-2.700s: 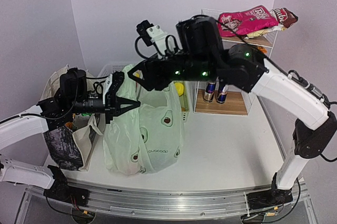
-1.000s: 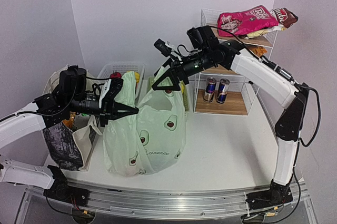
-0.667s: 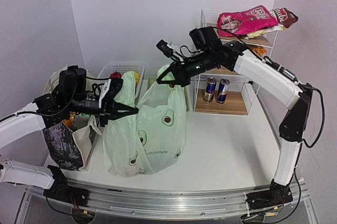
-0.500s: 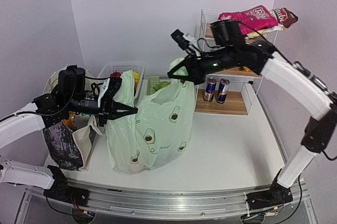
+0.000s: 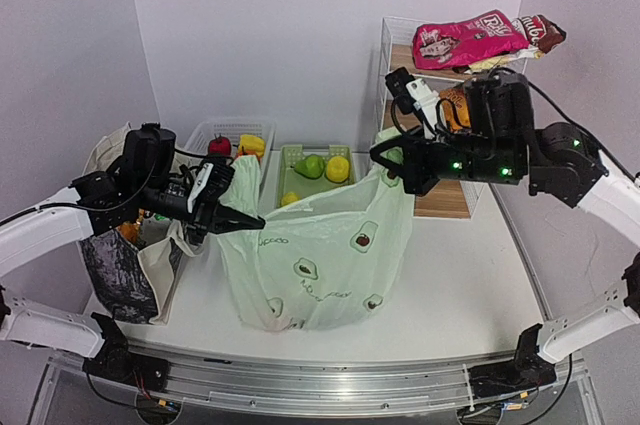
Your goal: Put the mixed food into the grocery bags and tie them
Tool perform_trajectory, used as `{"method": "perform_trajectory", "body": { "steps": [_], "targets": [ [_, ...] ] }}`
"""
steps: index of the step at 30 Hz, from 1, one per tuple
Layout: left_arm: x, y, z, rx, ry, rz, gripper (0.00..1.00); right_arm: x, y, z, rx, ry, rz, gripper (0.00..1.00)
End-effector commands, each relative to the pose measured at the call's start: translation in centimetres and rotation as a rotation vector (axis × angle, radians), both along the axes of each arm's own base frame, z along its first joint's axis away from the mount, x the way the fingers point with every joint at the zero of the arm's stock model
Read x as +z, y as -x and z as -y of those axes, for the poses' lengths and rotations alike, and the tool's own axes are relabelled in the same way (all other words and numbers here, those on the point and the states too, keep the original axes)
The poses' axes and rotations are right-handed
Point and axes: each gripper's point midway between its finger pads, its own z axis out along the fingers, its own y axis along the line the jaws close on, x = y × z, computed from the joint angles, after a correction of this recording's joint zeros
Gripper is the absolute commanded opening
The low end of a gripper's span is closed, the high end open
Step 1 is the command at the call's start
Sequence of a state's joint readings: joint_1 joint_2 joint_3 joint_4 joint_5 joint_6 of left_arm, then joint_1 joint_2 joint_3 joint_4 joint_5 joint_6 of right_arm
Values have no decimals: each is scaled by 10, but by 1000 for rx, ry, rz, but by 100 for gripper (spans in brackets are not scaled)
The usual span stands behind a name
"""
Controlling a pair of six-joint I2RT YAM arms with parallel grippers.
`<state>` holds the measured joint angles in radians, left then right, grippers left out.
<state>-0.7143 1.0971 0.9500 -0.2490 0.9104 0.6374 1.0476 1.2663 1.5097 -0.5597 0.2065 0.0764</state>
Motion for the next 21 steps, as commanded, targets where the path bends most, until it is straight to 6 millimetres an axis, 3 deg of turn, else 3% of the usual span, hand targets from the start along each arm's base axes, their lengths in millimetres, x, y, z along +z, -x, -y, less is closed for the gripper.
{"method": "perform_trajectory", "body": {
  "steps": [1,4,10,15,21],
  "targets": [
    [12,13,0,-134,17,142,0,5,-27,5,-197,-75,-30,0],
    [5,16,9,-192,-14,151,0,-4,-34,-30,-143,-82,-93,0],
    [-35,45,34,-323,-163,287,0,1,-58,-62,-187,-131,-106,0],
    [-47,44,39,-348,-169,335,0,-1,-74,-67,-279,-217,-124,0],
    [-68,22,58,-307,-246,399,0,-19,-90,-78,-388,-302,-199,0]
  ]
}}
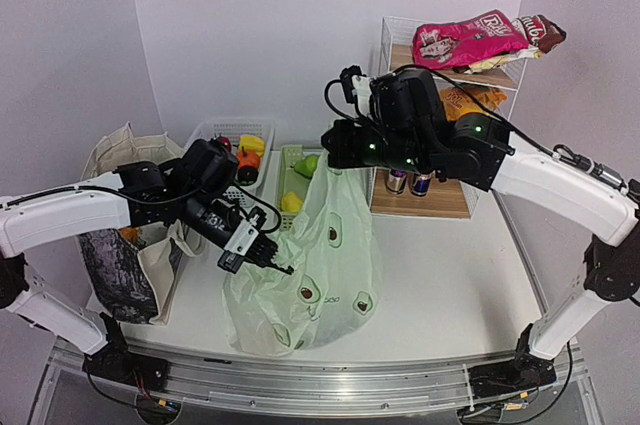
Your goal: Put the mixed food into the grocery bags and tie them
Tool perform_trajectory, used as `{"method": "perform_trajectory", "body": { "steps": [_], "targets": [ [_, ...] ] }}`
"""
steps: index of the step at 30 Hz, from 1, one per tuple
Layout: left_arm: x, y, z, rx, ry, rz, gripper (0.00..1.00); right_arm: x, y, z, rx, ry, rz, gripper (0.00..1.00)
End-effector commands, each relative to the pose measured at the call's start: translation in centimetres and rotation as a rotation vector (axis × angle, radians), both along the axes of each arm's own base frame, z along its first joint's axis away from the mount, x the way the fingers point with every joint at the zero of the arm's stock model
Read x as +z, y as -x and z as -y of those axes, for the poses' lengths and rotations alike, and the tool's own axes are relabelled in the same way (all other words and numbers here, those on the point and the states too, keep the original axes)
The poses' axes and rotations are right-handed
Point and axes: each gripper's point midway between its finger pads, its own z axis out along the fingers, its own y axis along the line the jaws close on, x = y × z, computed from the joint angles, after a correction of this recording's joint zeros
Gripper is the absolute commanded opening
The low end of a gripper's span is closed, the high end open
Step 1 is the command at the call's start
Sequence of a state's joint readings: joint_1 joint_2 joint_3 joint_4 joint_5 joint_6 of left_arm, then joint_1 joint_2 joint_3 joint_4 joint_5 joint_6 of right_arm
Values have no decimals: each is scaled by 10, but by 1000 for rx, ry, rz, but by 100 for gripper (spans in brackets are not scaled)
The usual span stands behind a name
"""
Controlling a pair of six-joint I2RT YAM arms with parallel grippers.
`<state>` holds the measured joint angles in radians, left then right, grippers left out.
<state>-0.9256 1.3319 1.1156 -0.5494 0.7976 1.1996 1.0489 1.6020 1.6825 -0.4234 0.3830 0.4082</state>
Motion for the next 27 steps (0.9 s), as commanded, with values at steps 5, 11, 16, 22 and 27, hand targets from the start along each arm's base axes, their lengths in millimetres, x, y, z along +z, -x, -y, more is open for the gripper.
{"method": "perform_trajectory", "body": {
  "steps": [5,11,16,22,27],
  "targets": [
    [-26,11,10,-117,-48,227,0,7,-29,-9,-178,-151,6,0],
    [-34,9,14,-95,-46,287,0,9,-35,-1,-238,-174,37,0],
    [-28,-8,29,-4,-70,253,0,-18,-17,-44,-54,-189,-74,0],
    [-21,-15,28,105,-86,129,0,7,25,-65,269,-151,-21,52],
    [-14,-7,20,109,-93,80,0,44,43,-19,286,-85,139,87]
  ]
}}
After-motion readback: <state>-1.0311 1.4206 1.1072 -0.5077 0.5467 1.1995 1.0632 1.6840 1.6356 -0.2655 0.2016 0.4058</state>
